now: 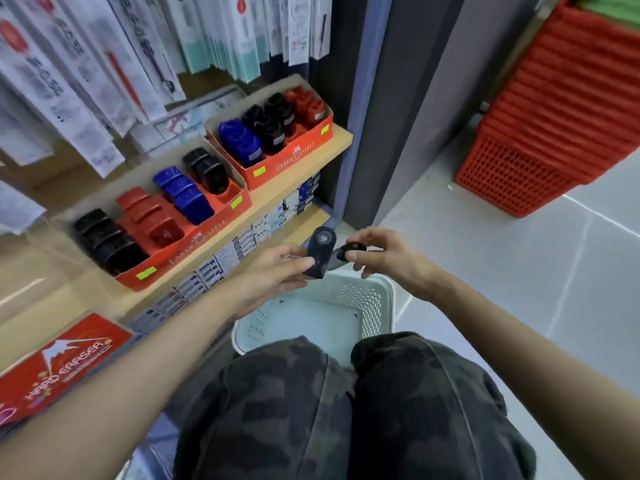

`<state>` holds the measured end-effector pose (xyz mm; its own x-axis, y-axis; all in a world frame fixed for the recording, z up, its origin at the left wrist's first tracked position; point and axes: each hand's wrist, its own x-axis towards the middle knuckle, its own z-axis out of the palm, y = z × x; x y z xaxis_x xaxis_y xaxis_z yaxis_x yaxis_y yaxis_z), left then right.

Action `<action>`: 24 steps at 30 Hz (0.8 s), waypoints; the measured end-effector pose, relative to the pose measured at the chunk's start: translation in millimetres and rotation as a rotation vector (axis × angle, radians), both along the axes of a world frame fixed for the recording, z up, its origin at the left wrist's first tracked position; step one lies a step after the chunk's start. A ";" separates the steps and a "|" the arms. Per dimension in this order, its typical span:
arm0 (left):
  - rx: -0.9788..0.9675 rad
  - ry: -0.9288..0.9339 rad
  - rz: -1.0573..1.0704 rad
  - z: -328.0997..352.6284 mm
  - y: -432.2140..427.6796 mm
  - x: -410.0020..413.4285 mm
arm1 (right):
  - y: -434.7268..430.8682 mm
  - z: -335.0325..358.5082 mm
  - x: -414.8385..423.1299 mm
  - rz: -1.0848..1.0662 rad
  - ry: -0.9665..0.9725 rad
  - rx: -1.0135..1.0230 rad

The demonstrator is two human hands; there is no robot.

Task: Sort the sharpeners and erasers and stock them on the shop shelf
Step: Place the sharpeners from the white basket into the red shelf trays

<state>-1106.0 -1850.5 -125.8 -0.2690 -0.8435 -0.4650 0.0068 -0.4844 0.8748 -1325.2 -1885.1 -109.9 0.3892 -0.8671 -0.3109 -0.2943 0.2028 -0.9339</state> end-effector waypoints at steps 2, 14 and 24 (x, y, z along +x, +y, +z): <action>-0.051 0.013 0.000 23.7 0.9 -3.6 | 1.9 19.5 1.9 -0.058 -0.032 -0.037; -0.257 -0.272 0.186 94.5 -10.2 14.9 | -13.8 71.4 42.3 -0.287 -0.158 -0.130; -0.573 -1.096 0.419 96.4 -45.6 84.1 | -26.5 65.2 76.7 -0.304 -0.098 -0.134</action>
